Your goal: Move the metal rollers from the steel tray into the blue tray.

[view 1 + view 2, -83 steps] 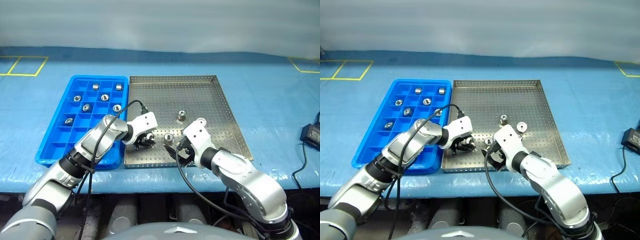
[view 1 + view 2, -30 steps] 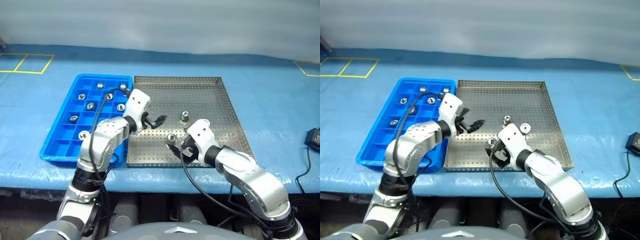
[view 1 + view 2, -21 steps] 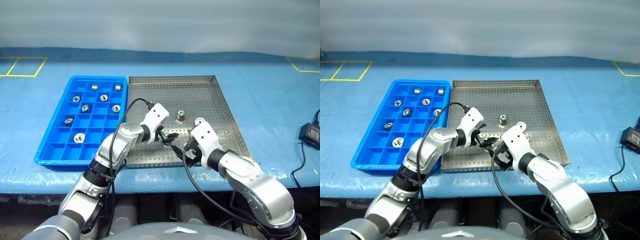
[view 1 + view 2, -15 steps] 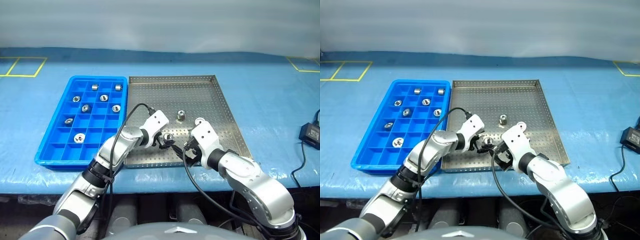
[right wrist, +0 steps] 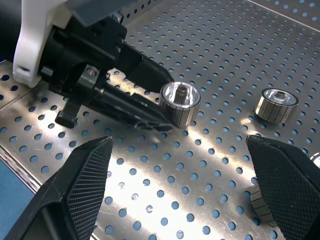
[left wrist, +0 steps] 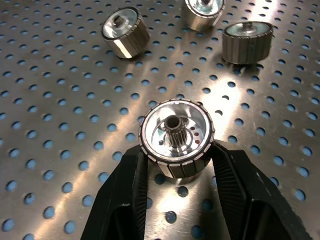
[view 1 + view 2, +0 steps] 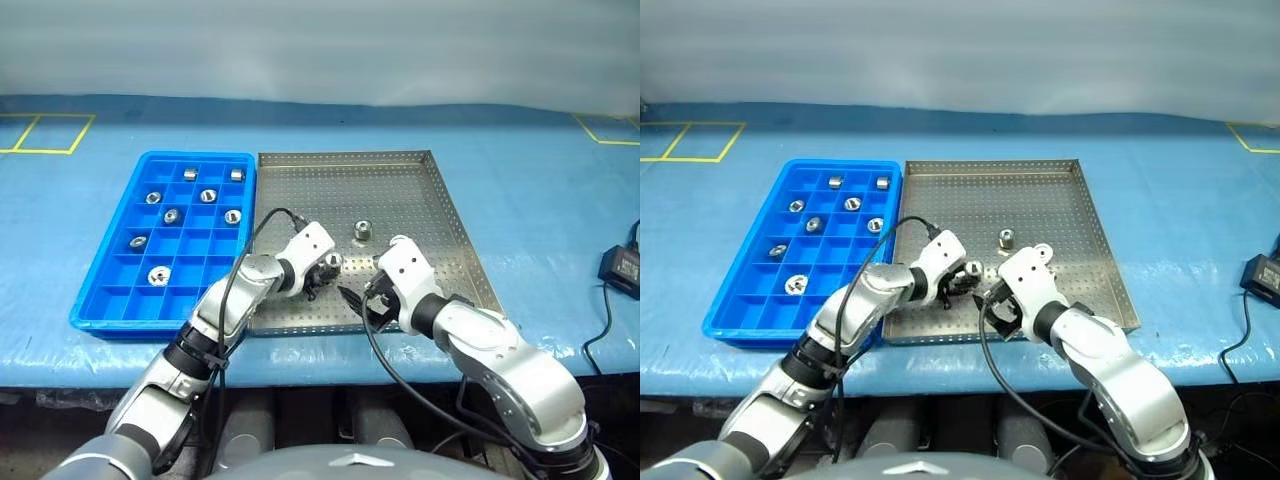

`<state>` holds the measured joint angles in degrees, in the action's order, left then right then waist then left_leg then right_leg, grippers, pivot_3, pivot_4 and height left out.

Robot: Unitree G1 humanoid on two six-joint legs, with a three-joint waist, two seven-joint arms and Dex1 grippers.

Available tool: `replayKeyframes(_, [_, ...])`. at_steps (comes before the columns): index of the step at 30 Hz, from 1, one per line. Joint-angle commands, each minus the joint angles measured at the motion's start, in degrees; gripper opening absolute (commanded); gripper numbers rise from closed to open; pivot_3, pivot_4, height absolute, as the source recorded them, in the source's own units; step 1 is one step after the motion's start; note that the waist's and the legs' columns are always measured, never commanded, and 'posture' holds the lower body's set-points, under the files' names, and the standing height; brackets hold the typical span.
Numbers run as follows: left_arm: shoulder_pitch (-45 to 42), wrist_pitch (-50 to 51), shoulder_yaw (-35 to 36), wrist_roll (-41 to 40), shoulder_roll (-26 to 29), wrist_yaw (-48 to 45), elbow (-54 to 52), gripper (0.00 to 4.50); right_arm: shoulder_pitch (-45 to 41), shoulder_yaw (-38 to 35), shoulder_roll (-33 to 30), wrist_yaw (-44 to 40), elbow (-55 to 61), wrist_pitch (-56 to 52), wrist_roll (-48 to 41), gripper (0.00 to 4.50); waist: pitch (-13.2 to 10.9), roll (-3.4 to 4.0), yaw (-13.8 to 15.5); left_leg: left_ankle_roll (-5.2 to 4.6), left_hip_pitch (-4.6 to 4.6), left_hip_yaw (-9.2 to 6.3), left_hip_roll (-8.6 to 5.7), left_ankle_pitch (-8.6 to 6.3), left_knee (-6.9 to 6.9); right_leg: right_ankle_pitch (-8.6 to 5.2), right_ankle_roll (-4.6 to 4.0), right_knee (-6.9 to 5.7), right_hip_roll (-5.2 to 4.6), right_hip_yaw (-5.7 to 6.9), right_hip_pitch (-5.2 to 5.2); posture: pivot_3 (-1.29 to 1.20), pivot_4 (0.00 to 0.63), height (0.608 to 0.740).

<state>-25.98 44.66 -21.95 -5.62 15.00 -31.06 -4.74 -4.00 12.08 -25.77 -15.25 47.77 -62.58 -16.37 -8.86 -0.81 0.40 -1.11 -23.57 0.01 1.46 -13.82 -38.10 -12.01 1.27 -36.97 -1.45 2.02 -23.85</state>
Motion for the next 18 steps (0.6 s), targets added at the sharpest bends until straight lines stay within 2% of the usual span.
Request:
replayKeyframes(1, [0.97,-1.51,7.31,-1.03,-2.02,5.01,-6.69,1.62,-1.65,0.50,0.35,-0.73,0.72,0.90,-0.54,4.50,0.00,0.00,0.04,0.00,0.00,0.01,0.00,0.00,0.00,0.00,0.00,0.00,0.00,-0.01,0.00,0.03,0.150,0.740])
replayKeyframes(7, [4.80,-1.30,18.73,2.00,-4.50,17.80,-16.69,1.62,-4.33,2.68,0.73,-2.44,-0.75,1.85,-0.70,4.50,0.00,-0.01,0.47,0.00,0.00,-0.01,0.00,0.00,0.00,0.02,0.04,0.01,-0.01,-0.01,0.02,0.07,0.150,0.740])
replayKeyframes(12, [9.71,-0.01,23.29,5.88,-5.07,25.94,-24.34,1.62,-7.46,5.53,1.69,-5.05,-4.02,4.55,-0.85,4.50,-0.01,-0.01,1.14,0.01,0.03,-0.01,0.00,0.00,0.03,0.03,0.03,0.00,0.00,-0.01,0.02,0.15,0.150,0.740])
replayKeyframes(18, [17.98,2.13,28.18,13.59,-9.25,38.17,-33.02,1.62,-12.80,10.12,3.48,-8.99,-10.09,9.01,-0.66,4.50,-0.01,-0.03,2.59,0.01,0.02,-0.04,-0.02,0.00,0.01,0.04,0.05,0.01,-0.02,0.02,0.05,0.25,0.150,0.740])
